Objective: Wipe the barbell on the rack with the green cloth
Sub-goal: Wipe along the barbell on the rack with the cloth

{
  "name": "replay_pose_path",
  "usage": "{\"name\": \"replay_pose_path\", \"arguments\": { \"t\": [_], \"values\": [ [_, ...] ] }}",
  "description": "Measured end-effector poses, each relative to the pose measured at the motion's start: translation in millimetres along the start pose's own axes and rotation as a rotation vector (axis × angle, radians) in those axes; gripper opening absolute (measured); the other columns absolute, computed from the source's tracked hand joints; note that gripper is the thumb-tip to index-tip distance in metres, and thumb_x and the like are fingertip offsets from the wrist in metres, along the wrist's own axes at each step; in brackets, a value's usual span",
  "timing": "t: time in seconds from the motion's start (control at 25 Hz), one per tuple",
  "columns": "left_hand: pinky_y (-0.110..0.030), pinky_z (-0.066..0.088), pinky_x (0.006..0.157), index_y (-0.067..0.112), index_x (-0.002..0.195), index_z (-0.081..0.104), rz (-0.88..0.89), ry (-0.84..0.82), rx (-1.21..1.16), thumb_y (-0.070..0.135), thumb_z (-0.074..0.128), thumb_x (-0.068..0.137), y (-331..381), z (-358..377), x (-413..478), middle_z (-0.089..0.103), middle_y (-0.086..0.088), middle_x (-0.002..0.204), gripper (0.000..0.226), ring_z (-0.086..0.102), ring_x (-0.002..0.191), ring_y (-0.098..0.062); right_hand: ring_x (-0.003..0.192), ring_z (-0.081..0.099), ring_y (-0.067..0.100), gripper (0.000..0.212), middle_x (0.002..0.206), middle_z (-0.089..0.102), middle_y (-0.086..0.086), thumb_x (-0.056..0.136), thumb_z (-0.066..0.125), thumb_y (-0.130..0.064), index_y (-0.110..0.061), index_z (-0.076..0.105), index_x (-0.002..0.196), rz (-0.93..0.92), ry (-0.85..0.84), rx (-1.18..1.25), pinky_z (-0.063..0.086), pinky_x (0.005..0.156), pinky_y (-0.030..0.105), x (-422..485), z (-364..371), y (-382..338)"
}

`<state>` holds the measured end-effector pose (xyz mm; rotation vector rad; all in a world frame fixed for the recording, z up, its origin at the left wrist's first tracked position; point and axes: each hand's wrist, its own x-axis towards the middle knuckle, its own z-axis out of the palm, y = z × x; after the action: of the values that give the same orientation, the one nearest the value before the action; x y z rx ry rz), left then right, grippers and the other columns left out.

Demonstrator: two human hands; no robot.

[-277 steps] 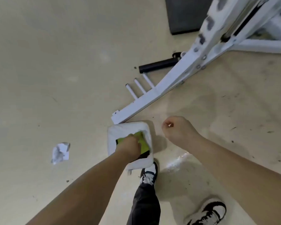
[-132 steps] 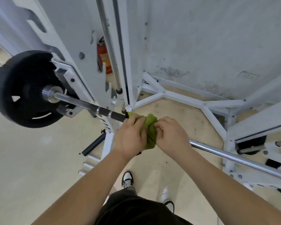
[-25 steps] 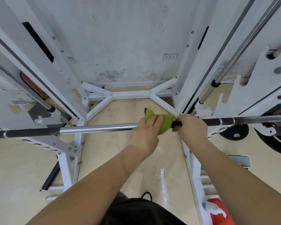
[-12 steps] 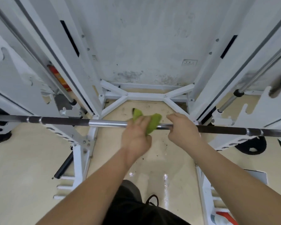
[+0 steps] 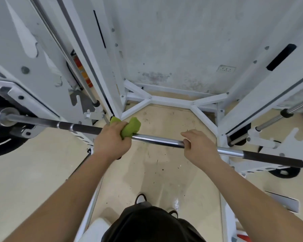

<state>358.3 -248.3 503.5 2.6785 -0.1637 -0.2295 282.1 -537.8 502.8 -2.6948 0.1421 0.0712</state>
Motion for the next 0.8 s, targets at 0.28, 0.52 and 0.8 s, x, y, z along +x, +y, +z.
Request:
{"name": "replay_pose_path", "arguments": {
  "t": [0.28, 0.52, 0.8],
  "values": [
    [-0.039, 0.055, 0.078, 0.033, 0.113, 0.069, 0.26, -0.157, -0.372, 0.016, 0.061, 0.083, 104.2, 44.0, -29.1, 0.068, 0.008, 0.098, 0.035, 0.063, 0.093, -0.024, 0.1, 0.067, 0.027, 0.029, 0.107, 0.072, 0.002, 0.087, 0.074, -0.022, -0.011, 0.076, 0.113, -0.044, 0.091, -0.121, 0.058, 0.079, 0.038, -41.0, -37.5, 70.4],
    [-0.038, 0.045, 0.072, 0.022, 0.103, 0.062, -0.131, 0.006, 0.056, 0.033, 0.049, 0.089, 187.7, 95.4, -32.5, 0.062, -0.003, 0.107, 0.022, 0.052, 0.103, -0.031, 0.108, 0.059, 0.021, 0.05, 0.116, 0.064, -0.004, 0.083, 0.074, -0.045, -0.022, 0.065, 0.127, 0.074, -0.095, -0.351, 0.056, 0.081, 0.039, -76.3, -88.6, 164.7],
    [-0.039, 0.054, 0.083, 0.033, 0.143, 0.048, 0.342, -0.066, -0.117, 0.02, 0.057, 0.079, 321.0, 188.1, -86.5, 0.055, 0.012, 0.139, 0.065, 0.046, 0.122, -0.025, 0.081, 0.061, 0.023, 0.01, 0.083, 0.06, -0.005, 0.089, 0.067, -0.028, -0.02, 0.073, 0.085, 0.082, -0.012, -0.153, 0.045, 0.058, 0.032, -70.2, -97.8, 199.9]
  ]
}}
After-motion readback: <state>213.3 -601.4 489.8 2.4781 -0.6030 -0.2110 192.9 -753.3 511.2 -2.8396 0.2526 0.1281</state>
